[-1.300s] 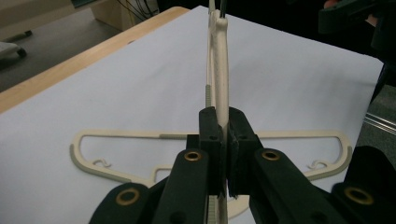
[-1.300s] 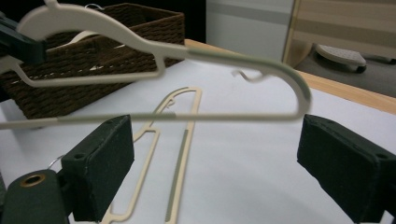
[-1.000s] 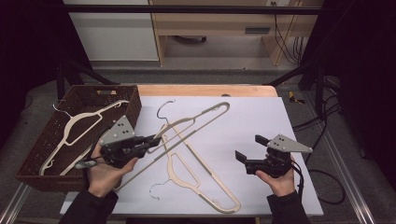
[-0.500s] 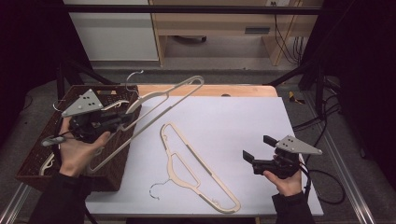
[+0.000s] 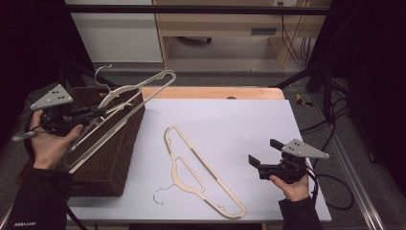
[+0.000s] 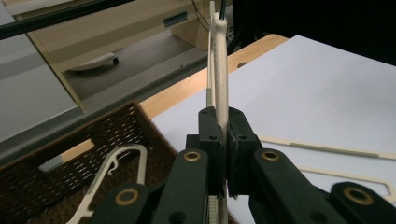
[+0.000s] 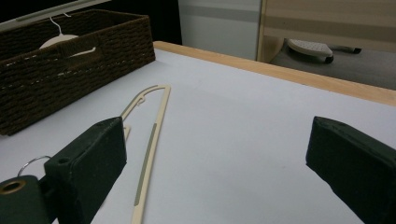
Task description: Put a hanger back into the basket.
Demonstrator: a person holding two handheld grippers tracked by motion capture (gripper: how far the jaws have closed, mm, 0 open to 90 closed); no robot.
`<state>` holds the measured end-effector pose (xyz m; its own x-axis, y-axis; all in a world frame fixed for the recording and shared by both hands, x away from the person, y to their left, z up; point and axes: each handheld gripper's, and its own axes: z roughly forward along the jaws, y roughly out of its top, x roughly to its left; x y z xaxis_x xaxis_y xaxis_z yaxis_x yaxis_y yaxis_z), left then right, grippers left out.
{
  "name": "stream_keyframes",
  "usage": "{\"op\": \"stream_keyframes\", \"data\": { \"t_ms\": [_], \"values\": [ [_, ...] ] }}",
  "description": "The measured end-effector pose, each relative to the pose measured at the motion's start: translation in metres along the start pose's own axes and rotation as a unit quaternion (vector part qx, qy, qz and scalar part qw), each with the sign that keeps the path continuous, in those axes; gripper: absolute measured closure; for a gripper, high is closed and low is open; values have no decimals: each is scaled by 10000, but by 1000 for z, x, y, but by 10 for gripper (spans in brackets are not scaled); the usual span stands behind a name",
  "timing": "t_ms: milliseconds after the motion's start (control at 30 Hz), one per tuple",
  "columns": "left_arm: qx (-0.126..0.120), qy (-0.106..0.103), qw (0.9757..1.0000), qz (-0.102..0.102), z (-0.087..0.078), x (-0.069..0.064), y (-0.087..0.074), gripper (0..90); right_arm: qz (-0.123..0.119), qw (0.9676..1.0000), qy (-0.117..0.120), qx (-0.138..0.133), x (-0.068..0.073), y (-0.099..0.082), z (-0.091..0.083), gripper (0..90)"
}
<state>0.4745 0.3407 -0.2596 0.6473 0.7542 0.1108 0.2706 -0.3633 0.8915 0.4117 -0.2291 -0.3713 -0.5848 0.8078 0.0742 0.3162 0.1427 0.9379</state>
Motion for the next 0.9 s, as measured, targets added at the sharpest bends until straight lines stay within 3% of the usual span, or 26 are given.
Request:
{"op": "stream_keyframes", "data": {
  "t_ms": [67, 333, 533, 900],
  "values": [
    [43, 54, 10000, -61, -5, 9, -4, 866, 18, 10000, -21, 8, 1, 0, 1, 54],
    [238, 144, 9996, 4, -17, 37, -16, 865, -16, 10000, 9, 64, 1, -2, 4, 54],
    [342, 210, 9991, -116, -18, 56, -30, 865, -5, 10000, -9, 75, 2, -2, 5, 53],
    [461, 314, 9978, -369, -23, 77, -59, 866, 9, 10000, -19, 89, 2, -2, 6, 52]
  ]
}}
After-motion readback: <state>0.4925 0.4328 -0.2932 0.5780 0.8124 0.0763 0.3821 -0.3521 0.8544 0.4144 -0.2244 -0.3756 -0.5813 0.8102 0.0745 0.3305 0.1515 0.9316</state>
